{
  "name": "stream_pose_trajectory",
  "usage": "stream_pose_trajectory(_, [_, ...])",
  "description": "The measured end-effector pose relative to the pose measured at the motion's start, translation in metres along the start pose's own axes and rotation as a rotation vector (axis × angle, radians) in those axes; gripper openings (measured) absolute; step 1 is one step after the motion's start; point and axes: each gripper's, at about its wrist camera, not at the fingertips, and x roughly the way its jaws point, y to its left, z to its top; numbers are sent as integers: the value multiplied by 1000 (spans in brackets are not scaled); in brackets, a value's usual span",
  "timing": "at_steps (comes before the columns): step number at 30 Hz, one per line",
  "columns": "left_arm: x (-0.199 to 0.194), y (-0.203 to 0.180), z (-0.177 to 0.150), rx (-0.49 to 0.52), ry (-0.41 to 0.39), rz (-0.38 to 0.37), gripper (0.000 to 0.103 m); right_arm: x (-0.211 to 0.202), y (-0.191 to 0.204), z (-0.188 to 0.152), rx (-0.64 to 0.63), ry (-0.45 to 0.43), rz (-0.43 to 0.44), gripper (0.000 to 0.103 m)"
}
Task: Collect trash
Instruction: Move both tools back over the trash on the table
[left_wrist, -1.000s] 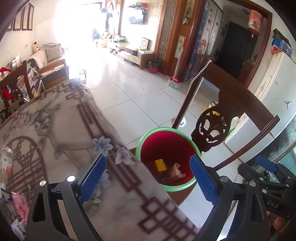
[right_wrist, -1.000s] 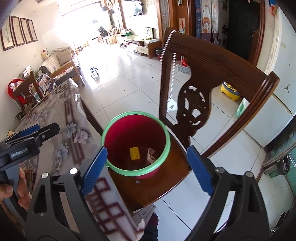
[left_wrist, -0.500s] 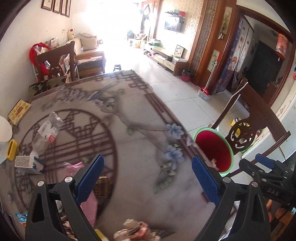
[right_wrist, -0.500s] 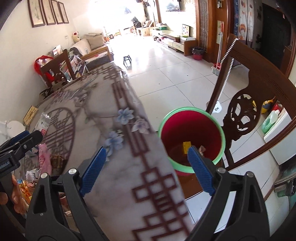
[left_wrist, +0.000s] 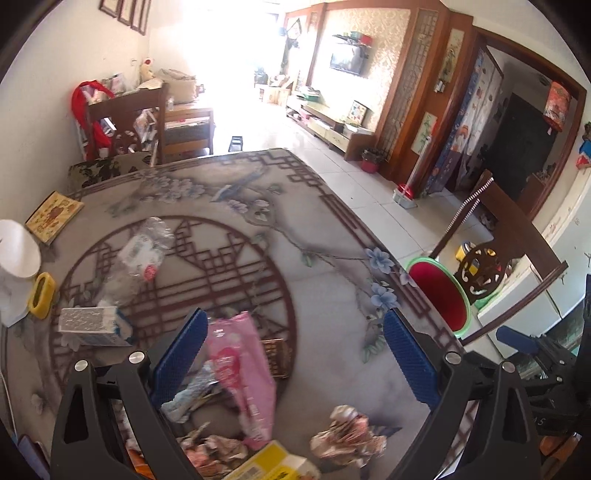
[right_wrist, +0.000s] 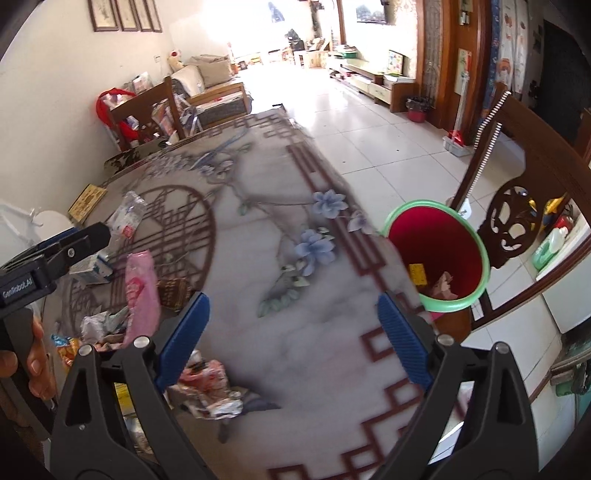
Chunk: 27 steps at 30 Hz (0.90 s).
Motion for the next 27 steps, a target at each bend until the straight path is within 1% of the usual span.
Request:
stream_pose_trajectory(4, [-24,40,-10,-33,-29,62,92,3,27,-10,-28,39,52,93])
stream_pose_trajectory(9, [-47,90,-30,-86,-39,147,92,9,69,-29,-104,112,136,93])
stream_pose_trajectory(14, [-61,134,-55,-156,-15,199,92,21,115,-55,-207,235,254,93])
stream_pose_trajectory(17, [-64,150,-67,-181,2,219,92,24,138,-73,-272,298,308,93])
stream_pose_trajectory(19, [-65,158,-75,-195,16,226,92,24,155,-87,-350,340,334,96])
stream_pose_trajectory(20, [-65,159,-78,-200,20,228,92,25,162,-95,-394,363,340,98])
stream_pose_trajectory(21, [-65,161,-80,-203,25,229,92,27,171,-105,-445,393,338,98])
stream_pose_trajectory(23, [-63,165,-85,-215,35,221,92,35,180,-119,-496,427,306,98])
stream_pose_trajectory(25, [-63,165,-87,-219,43,211,92,49,188,-131,-517,443,259,98])
stream_pose_trajectory(26, [-63,165,-88,-213,44,210,92,54,190,-132,-522,433,223,92])
stream_pose_trajectory(27, [-63,163,-89,-207,43,211,92,61,192,-132,-533,412,168,80])
